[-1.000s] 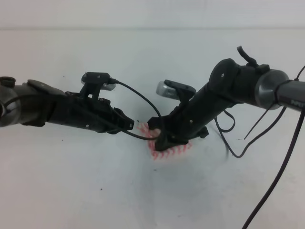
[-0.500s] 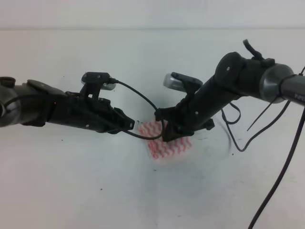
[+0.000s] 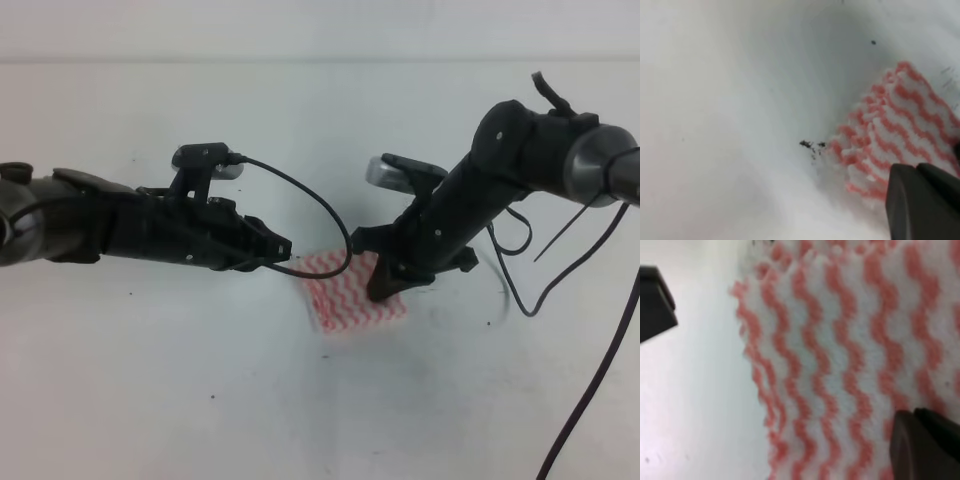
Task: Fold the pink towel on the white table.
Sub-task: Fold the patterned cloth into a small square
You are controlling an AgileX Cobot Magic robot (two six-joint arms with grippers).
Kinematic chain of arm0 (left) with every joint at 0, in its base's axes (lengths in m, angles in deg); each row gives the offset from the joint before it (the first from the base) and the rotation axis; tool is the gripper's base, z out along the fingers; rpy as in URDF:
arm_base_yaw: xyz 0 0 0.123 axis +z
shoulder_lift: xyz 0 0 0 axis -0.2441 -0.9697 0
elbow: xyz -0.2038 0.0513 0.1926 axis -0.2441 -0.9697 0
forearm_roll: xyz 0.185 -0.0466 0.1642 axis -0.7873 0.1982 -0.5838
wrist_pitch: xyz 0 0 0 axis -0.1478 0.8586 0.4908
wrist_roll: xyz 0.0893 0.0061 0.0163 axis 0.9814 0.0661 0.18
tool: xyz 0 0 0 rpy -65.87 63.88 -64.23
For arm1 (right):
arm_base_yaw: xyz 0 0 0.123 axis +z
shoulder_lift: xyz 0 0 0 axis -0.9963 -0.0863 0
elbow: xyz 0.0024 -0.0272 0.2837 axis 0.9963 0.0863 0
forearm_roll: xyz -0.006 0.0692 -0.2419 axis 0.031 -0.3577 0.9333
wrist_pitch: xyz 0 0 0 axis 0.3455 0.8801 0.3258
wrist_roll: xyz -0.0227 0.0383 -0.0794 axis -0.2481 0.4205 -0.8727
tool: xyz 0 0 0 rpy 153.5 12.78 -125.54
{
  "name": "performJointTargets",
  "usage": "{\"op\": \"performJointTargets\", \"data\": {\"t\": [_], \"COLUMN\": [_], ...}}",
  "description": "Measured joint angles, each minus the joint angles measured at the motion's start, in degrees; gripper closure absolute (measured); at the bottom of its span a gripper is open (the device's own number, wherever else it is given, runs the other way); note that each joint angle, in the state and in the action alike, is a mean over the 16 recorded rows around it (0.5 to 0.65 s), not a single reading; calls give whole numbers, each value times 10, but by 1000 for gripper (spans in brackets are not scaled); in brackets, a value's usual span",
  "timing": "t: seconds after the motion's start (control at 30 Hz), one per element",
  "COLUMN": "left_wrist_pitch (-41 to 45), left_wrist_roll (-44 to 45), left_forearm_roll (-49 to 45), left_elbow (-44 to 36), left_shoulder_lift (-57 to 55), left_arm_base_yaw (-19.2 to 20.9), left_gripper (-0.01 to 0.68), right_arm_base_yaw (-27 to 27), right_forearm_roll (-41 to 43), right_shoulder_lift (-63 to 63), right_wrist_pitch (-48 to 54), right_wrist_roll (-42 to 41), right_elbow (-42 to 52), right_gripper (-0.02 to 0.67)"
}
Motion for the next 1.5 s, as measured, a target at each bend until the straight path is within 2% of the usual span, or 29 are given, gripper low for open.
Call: {"op": "performJointTargets", "data": {"t": [0.33, 0.9, 1.17, 1.5], "left_wrist_pitch": [3, -65, -75, -25], "left_wrist_roll": [8, 46, 55, 45], "left_forearm_roll": [8, 38, 38, 23], "left_elbow": [0, 1, 1, 1], "left_shoulder_lift": [0, -22, -33, -25], "left_arm_base_yaw": [-7, -73, -75, -75], "left_gripper": [678, 678, 678, 679], "right_arm_base_yaw": [-4, -4, -4, -4], "right_forearm_roll": [23, 47, 47, 47], "right_shoulder_lift": [21, 22, 11, 6], "right_wrist_pitch": [15, 21, 24, 26], "right_wrist_roll": [10, 30, 30, 30], "right_elbow": [-2, -3, -3, -3], "right_gripper": [667, 667, 667, 667]}}
